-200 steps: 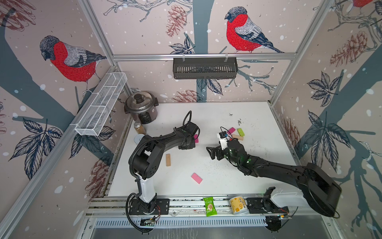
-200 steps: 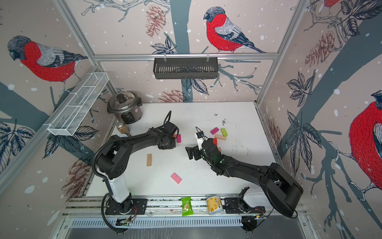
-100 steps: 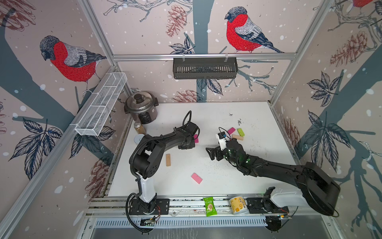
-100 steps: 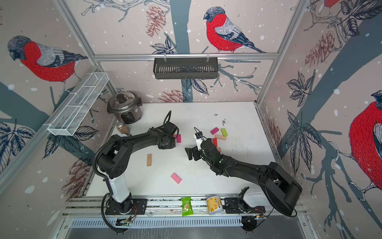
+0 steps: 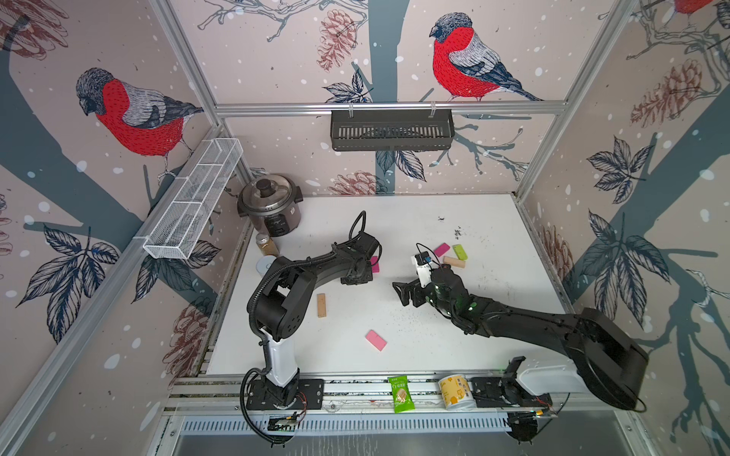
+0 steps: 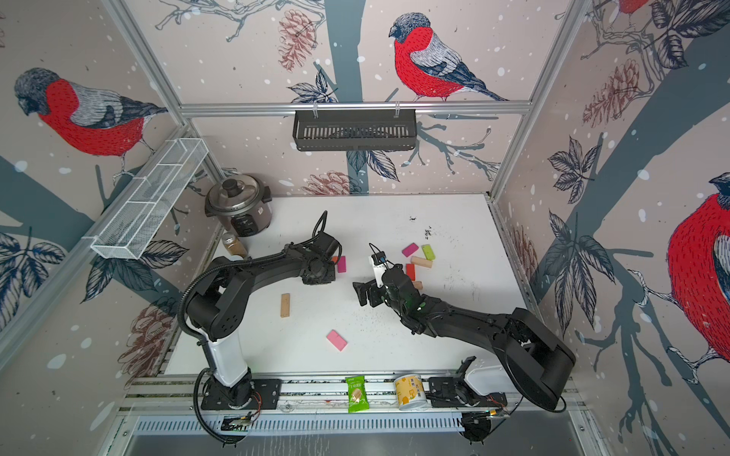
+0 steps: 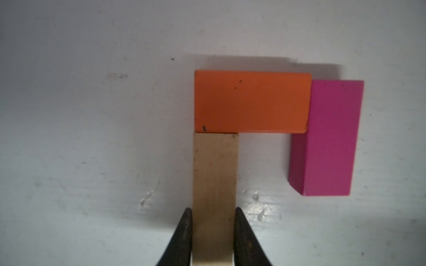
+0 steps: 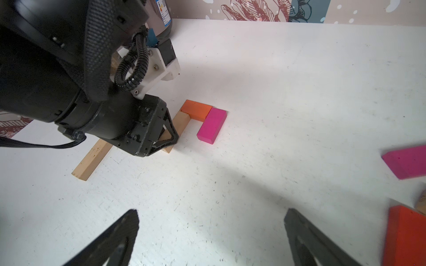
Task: Assemble the letter p with building blocks
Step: Assemble the building block at the center of the board.
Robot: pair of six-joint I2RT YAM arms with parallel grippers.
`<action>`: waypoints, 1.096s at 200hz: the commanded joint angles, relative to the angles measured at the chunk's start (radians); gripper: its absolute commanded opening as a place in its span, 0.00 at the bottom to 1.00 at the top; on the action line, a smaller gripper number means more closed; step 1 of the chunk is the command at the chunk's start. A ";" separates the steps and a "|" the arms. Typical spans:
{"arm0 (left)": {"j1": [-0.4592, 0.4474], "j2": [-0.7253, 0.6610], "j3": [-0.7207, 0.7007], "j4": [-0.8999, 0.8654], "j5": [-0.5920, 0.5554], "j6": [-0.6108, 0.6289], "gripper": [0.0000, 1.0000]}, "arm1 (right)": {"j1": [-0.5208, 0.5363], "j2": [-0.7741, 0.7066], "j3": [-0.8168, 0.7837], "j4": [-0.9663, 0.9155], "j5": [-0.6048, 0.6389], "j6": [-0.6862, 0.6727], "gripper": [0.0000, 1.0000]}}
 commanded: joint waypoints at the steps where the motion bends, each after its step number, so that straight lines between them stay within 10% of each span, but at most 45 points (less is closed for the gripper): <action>1: 0.002 0.005 0.005 -0.008 0.008 0.000 0.22 | 0.005 0.003 0.008 0.008 0.012 -0.016 1.00; 219: 0.001 0.015 0.009 -0.004 0.016 -0.006 0.23 | 0.019 0.019 0.024 -0.005 0.024 -0.026 1.00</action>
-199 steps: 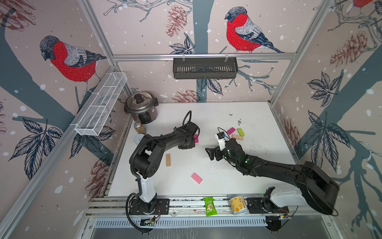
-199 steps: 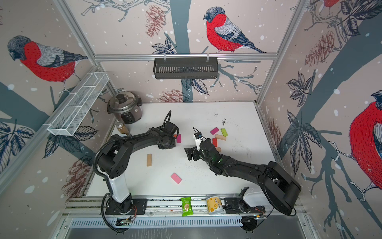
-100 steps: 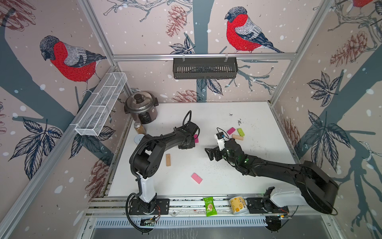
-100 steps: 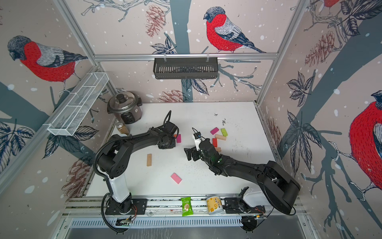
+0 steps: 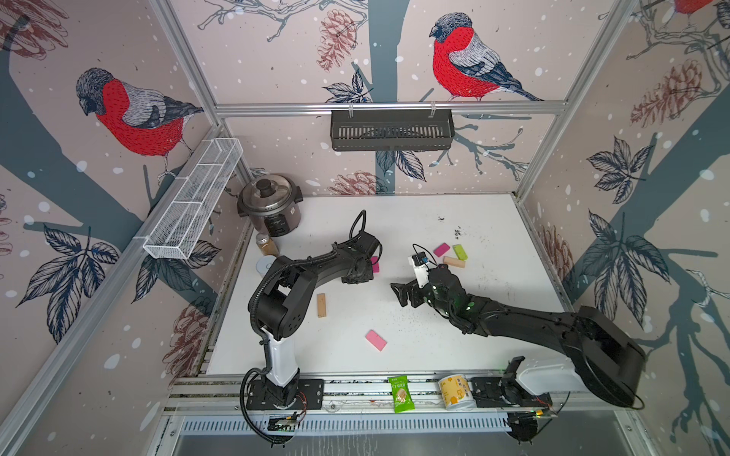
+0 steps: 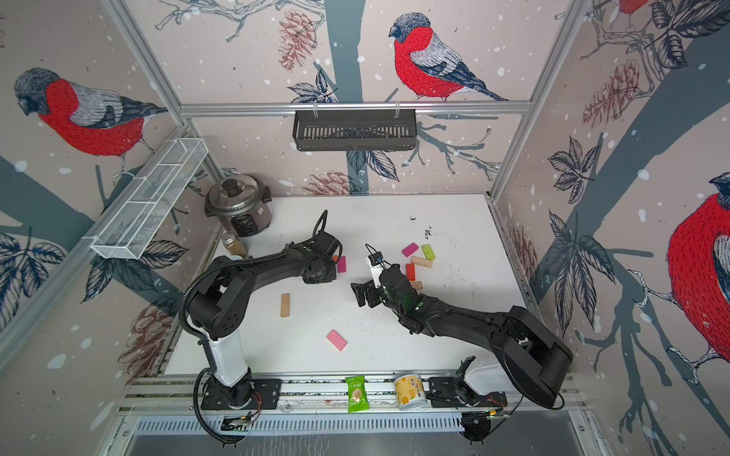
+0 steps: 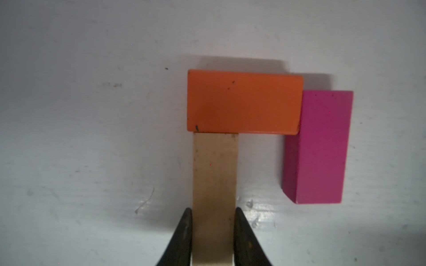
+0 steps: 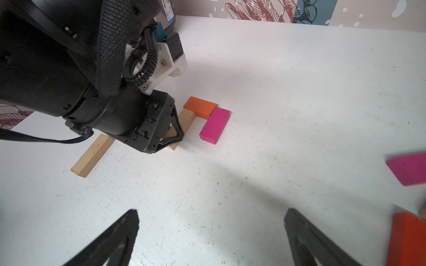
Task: Assemble the letter p with building blocks
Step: Assemble the building block at the center of the board.
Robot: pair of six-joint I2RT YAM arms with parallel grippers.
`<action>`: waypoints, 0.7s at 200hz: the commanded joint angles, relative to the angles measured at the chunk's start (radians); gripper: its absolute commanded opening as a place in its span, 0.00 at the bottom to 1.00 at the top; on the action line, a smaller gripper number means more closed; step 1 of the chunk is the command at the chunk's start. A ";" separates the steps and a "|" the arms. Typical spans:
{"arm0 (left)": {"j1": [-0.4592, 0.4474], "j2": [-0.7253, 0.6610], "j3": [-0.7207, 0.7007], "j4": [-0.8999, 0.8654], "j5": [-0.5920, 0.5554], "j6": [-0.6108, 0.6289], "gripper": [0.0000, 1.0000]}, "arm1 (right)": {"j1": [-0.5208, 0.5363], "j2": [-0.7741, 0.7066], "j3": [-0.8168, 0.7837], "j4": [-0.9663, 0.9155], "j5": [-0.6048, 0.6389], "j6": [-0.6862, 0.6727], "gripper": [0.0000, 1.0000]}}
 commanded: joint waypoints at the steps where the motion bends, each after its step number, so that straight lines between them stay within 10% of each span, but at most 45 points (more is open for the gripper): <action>1: 0.001 0.006 0.003 -0.023 0.013 -0.006 0.23 | 0.005 0.002 0.009 0.000 0.015 -0.004 1.00; 140: -0.003 -0.078 -0.038 -0.021 0.035 -0.019 0.47 | 0.007 0.000 0.009 -0.001 0.022 -0.006 1.00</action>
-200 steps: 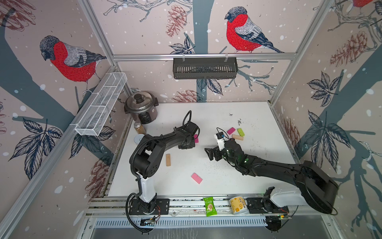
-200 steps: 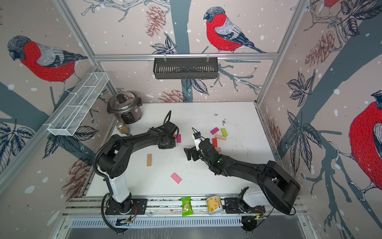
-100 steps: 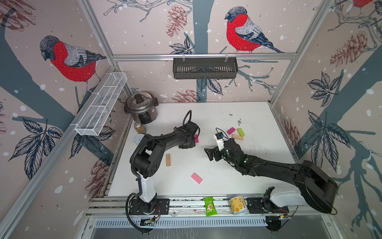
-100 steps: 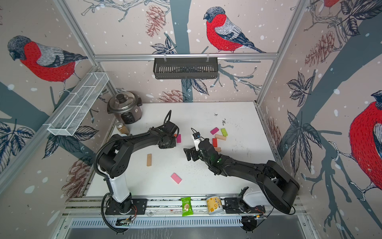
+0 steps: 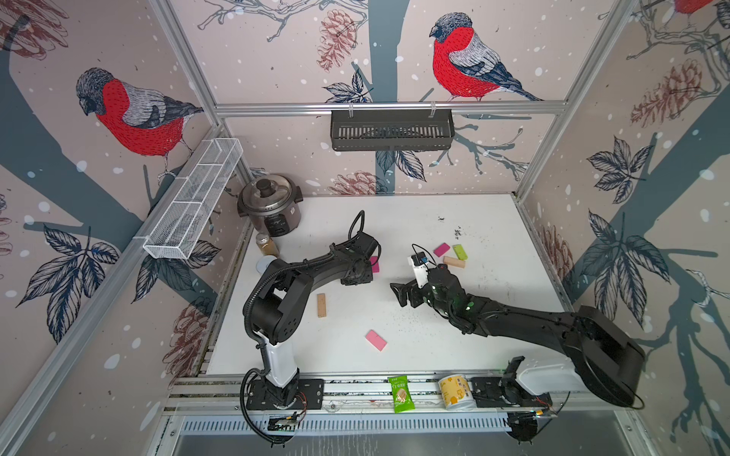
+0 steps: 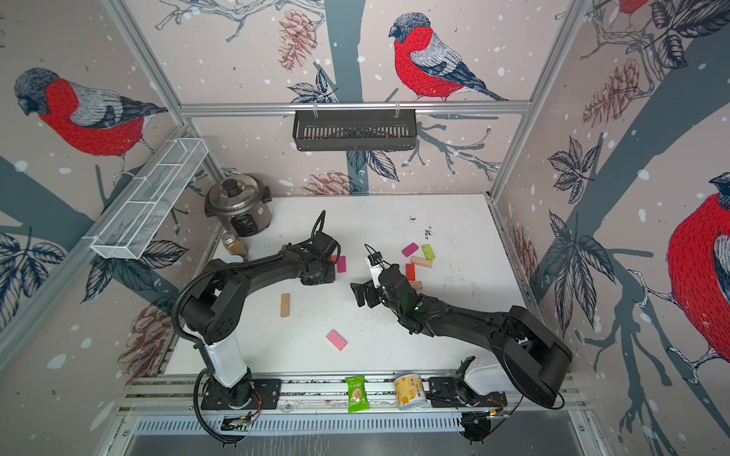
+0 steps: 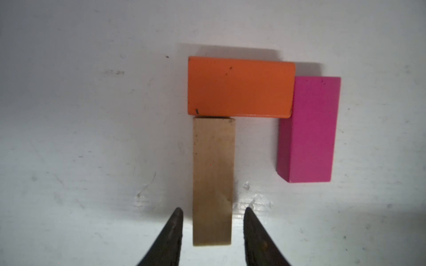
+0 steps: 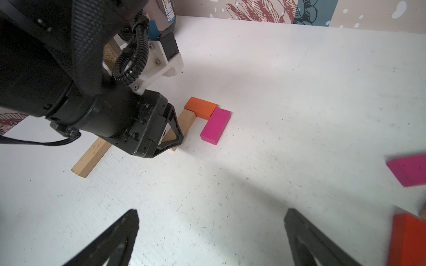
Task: Assemble the letter p with building blocks
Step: Assemble the building block at the center of the board.
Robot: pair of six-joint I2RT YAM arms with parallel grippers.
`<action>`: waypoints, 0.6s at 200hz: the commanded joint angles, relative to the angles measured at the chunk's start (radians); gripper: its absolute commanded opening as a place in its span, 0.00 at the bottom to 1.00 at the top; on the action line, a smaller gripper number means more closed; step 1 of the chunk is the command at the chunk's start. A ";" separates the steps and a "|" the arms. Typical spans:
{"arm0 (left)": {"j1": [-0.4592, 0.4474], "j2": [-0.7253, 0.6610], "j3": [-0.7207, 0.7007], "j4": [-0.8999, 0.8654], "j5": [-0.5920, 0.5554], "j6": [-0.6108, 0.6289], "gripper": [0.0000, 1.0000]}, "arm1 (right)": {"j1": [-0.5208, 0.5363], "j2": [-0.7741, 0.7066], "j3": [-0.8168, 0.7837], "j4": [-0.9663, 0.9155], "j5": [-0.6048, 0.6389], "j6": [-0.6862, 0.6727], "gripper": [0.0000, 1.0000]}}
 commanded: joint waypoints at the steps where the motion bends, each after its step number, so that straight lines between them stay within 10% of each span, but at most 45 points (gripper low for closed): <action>1: -0.001 -0.028 -0.004 -0.019 0.014 -0.016 0.47 | 0.001 -0.002 0.006 0.000 0.016 -0.005 1.00; 51: -0.001 -0.194 -0.010 -0.046 0.040 -0.008 0.61 | -0.007 -0.007 -0.001 0.001 0.012 0.002 1.00; 85: -0.001 -0.411 -0.025 -0.064 0.029 0.029 0.96 | -0.014 -0.012 -0.001 -0.005 0.014 0.005 1.00; 120: 0.002 -0.672 -0.093 -0.015 0.029 0.117 0.97 | -0.012 -0.024 0.005 -0.035 0.012 0.025 1.00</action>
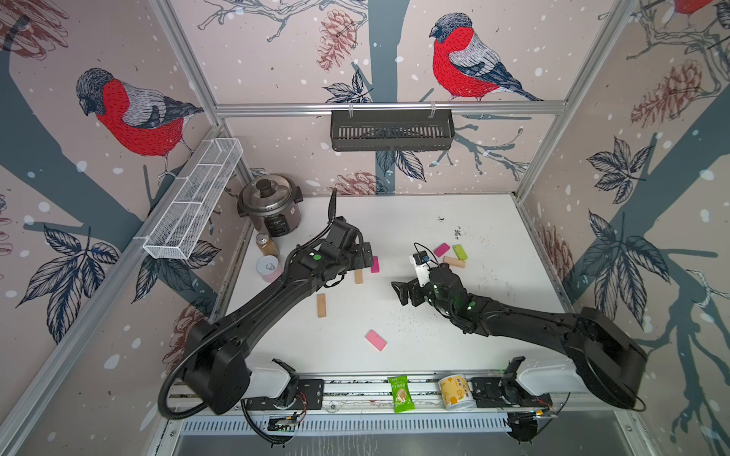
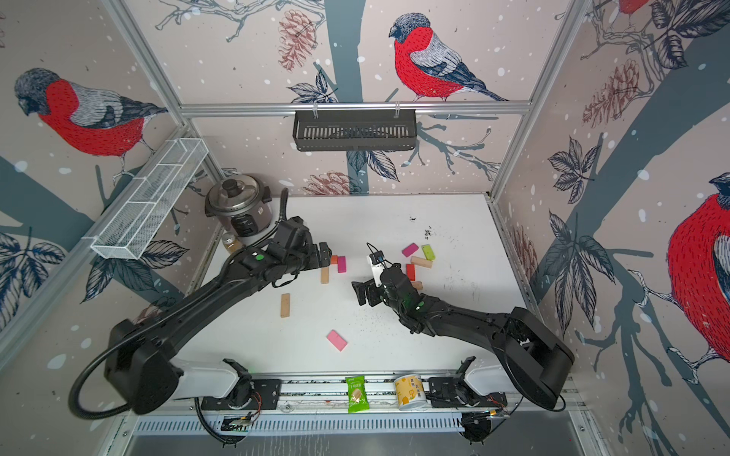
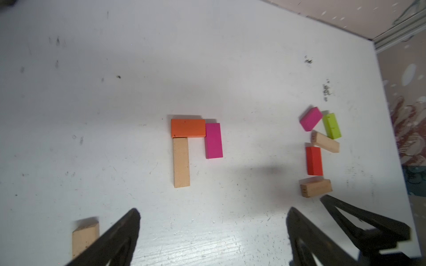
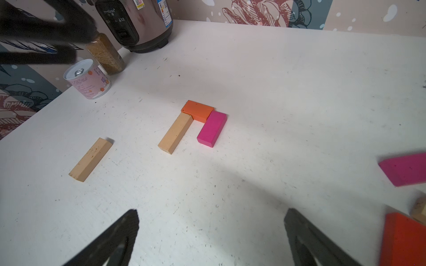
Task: Assemble the letter p with building blocks
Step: Assemble the building block at the center of the board.
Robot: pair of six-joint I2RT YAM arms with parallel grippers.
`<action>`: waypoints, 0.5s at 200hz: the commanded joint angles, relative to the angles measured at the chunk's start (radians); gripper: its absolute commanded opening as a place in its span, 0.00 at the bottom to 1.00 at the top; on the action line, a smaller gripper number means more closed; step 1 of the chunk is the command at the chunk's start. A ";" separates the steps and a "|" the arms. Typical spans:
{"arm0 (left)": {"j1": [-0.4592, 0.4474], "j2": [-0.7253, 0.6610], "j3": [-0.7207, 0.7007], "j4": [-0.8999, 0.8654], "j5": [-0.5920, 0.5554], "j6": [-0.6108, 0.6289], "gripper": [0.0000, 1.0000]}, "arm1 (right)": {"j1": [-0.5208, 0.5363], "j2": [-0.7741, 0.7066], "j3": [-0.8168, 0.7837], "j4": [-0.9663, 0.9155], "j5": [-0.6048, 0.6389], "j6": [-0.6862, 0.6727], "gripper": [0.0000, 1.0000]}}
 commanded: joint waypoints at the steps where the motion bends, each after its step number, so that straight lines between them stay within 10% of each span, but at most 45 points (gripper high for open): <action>1: 0.002 -0.141 -0.051 0.024 -0.006 0.079 0.97 | 0.001 -0.014 0.007 -0.035 0.011 0.024 1.00; 50: 0.067 -0.391 -0.120 -0.057 0.017 0.168 0.97 | 0.066 0.026 0.087 -0.215 0.072 0.062 1.00; 100: 0.311 -0.423 -0.265 -0.037 0.312 0.233 0.97 | 0.292 0.146 0.213 -0.387 0.132 0.095 0.99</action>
